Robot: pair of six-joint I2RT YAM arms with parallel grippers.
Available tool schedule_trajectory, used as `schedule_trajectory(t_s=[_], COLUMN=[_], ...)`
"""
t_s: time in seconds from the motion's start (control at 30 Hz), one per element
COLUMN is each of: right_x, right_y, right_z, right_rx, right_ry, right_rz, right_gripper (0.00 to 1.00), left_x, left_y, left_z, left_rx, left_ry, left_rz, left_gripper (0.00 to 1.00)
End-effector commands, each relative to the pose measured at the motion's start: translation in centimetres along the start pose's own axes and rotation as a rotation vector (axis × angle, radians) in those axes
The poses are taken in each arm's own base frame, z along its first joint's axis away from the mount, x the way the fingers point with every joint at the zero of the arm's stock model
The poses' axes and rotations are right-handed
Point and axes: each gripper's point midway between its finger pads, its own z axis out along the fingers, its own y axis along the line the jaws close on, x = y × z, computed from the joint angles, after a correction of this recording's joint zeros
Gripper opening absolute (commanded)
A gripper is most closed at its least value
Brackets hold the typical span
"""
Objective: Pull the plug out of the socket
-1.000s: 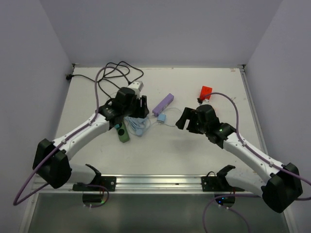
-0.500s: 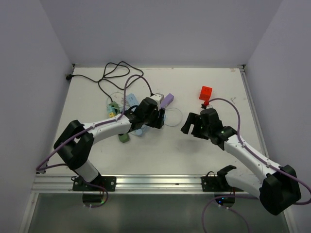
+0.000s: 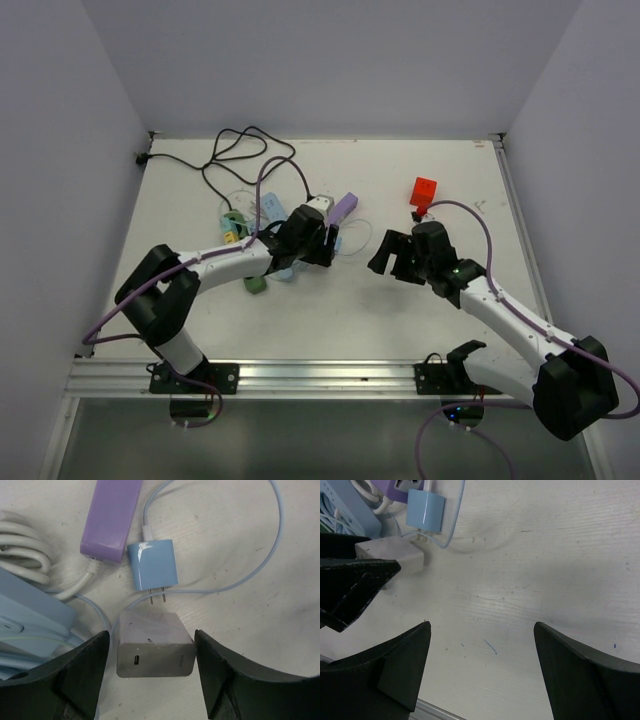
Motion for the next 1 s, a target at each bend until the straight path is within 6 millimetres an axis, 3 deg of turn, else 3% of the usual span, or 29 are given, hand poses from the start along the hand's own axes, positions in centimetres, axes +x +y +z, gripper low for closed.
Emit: schedule_trajectory(t_s=[0.0,0.13,0.33,0.43,0.57,0.63,0.67,0.73,0.77,0.83,0.9,0.97], right_x=[-0.4,-0.4,-1.0,-1.8,-2.1,-2.4,-2.1,-2.1,-1.7,-1.2,-1.0,-0.3], right_y=[0.3,0.4,1.2,2.4,3.8,4.2,6.0,7.0,9.7,12.5,14.3,17.6], right_z=[0.2,0.3,-0.1,-0.6,-0.6,-0.2,-0.5,0.0,-0.4,0.1,0.6,1.5], right_rx=[-0.025,-0.029,-0.063,-0.109,-0.148,-0.122,-0.134,-0.073,-0.119,-0.148,-0.171,-0.203], right_ry=[-0.017,-0.015,-0.026,-0.035,-0.028,-0.046,-0.054,-0.097,-0.11,-0.123,-0.13,-0.132], right_rz=[-0.012,-0.008,-0.054,-0.102,-0.158,-0.194,-0.25,-0.351,-0.401,-0.449,-0.471,-0.51], right_gripper=[0.88,0.88,0.88,0.88,0.89,0.9,0.9,0.92,0.93,0.91,0.87,0.82], left_x=[-1.5,-1.5,-4.3,-7.0,-11.0,-11.9,-12.6,-12.7,-13.1,-12.1,-11.3,-10.4], left_y=[0.2,0.4,0.1,0.1,1.6,4.0,5.3,8.8,10.7,14.4,16.4,18.2], left_z=[0.1,-0.4,-3.0,-5.9,-11.7,-13.9,-15.9,-18.2,-20.5,-23.5,-25.4,-27.9], left_rx=[-0.013,-0.022,-0.021,-0.027,-0.063,-0.123,-0.161,-0.268,-0.352,-0.531,-0.643,-0.753], left_ry=[-0.071,-0.075,-0.136,-0.196,-0.31,-0.322,-0.363,-0.385,-0.443,-0.487,-0.523,-0.582], left_rz=[-0.025,-0.024,-0.025,-0.024,-0.057,-0.096,-0.115,-0.158,-0.181,-0.194,-0.22,-0.26], left_gripper=[0.73,0.85,0.96,0.99,1.0,1.0,0.99,1.0,0.99,1.0,0.99,1.0])
